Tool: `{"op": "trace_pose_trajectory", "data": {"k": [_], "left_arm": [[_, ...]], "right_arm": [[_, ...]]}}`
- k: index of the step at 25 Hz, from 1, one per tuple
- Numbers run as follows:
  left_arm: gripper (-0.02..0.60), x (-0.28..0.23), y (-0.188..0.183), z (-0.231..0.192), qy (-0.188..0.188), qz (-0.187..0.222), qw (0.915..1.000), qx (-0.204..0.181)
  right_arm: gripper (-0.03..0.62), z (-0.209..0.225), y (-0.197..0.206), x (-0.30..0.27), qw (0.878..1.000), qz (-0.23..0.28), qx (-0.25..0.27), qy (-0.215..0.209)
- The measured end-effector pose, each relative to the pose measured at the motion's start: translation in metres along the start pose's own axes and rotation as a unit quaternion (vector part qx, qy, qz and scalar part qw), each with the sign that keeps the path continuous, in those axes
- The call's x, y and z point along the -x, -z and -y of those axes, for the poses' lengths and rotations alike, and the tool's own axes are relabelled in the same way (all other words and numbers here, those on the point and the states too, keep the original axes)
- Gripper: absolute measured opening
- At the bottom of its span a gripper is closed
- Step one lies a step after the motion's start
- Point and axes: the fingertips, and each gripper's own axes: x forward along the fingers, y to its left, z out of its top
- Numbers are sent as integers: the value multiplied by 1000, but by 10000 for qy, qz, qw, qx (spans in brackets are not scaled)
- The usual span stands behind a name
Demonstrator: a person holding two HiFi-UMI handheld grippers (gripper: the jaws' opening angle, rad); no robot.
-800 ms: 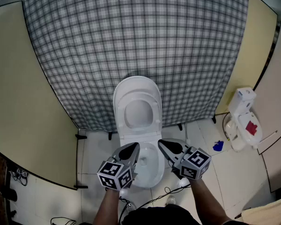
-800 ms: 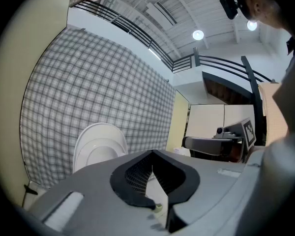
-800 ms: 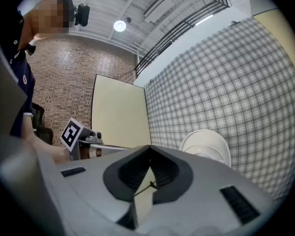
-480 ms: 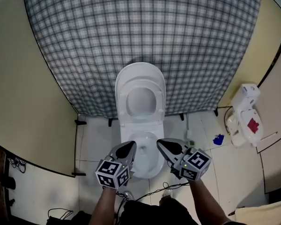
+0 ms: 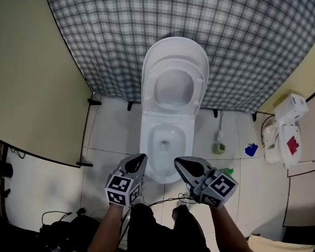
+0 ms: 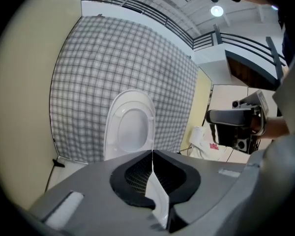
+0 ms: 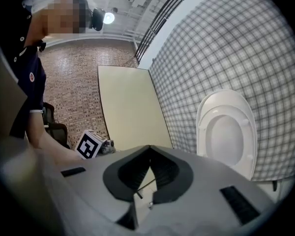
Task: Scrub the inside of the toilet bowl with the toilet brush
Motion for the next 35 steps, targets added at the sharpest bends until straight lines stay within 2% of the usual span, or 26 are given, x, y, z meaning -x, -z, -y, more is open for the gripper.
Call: {"op": "trace_pose_trajectory", "data": {"k": [3, 4, 10, 13, 18, 22, 24, 27, 33, 35], "left_arm": [[17, -3, 50, -17, -201, -326, 9988, 306], [42, -4, 66, -21, -259, -410, 9980, 400], [109, -11, 144, -43, -763, -753, 9929, 519], [175, -17, 190, -85, -1097, -1019, 9863, 690], [247, -21, 264, -145, -1620, -1289, 9762, 651], [300, -38, 330, -192, -1985, -1842, 9603, 673], [325, -50, 354, -212, -2017, -2040, 9561, 592], [334, -60, 391, -225, -1822, -2535, 9490, 444], [334, -81, 439, -245, -1509, -3502, 9230, 518], [333, -87, 452, -247, -1387, -3874, 9098, 543]], "right_arm": [[0, -4, 31, -16, 9993, -229, -204, -230], [0, -5, 42, -19, 9988, -304, -264, -293], [0, -12, 90, -24, 9966, -423, -433, -567], [0, -11, 113, -52, 9945, -548, -596, -662], [0, -18, 152, -76, 9940, -590, -532, -747], [0, -6, 189, -101, 9909, -759, -710, -852], [0, -1, 206, -111, 9901, -795, -752, -878], [0, 1, 225, -118, 9889, -850, -834, -884], [0, 9, 247, -130, 9880, -886, -934, -853], [0, 11, 251, -134, 9878, -889, -971, -831]]}}
